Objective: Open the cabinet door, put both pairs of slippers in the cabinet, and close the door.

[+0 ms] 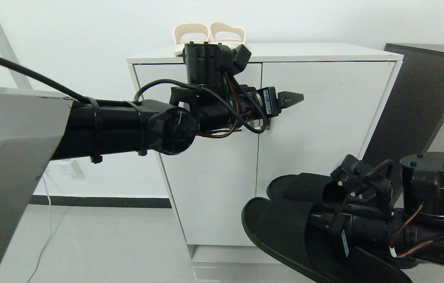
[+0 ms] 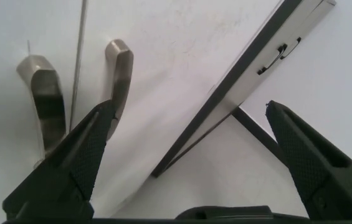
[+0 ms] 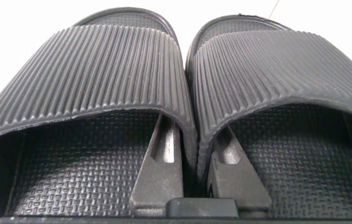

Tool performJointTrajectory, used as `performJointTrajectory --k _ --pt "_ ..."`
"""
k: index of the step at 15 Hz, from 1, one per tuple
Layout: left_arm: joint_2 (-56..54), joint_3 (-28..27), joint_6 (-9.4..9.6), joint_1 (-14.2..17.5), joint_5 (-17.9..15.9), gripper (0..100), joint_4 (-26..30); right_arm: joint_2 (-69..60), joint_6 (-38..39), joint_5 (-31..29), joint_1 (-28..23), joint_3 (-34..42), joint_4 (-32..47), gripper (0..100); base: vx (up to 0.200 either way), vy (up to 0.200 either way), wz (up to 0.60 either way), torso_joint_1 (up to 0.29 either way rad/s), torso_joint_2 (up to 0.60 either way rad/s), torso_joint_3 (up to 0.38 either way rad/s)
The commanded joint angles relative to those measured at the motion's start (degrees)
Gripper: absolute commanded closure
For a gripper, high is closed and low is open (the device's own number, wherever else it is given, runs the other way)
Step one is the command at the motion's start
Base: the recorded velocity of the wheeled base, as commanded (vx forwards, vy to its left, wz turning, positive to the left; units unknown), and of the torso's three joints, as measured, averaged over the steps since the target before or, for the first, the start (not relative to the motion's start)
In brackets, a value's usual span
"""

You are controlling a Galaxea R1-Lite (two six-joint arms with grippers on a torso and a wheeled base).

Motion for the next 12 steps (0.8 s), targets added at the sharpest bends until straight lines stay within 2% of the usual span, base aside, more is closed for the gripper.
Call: performJointTrajectory --k 1,4,6,7,12 --pt "0.9 -1.6 -0.13 0.0 0.0 0 1.2 0.1 0.0 0.0 0.0 0.0 0.0 100 0.0 0.0 0.0 0.0 0.0 0.0" --pt "2.0 -4.7 -0.3 0.0 -0.3 0 3.3 0.0 -0.1 0.0 0.0 0.0 0.1 100 0.0 0.0 0.0 0.0 0.0 0.0" --pt "2.2 -4.8 -0.3 0.0 -0.5 0 3.3 0.0 -0.1 0.0 0.0 0.0 0.1 100 0.0 0.0 0.0 0.0 0.0 0.0" --pt "2.4 -4.9 -0.39 0.0 -0.5 100 3.3 0.0 -0.1 0.0 0.0 0.0 0.1 100 0.0 0.0 0.0 0.0 0.0 0.0" --pt "3.2 -5.8 -0.48 0.2 -0.6 100 3.3 0.0 -0.2 0.0 0.0 0.1 0.1 100 0.0 0.0 0.0 0.0 0.0 0.0"
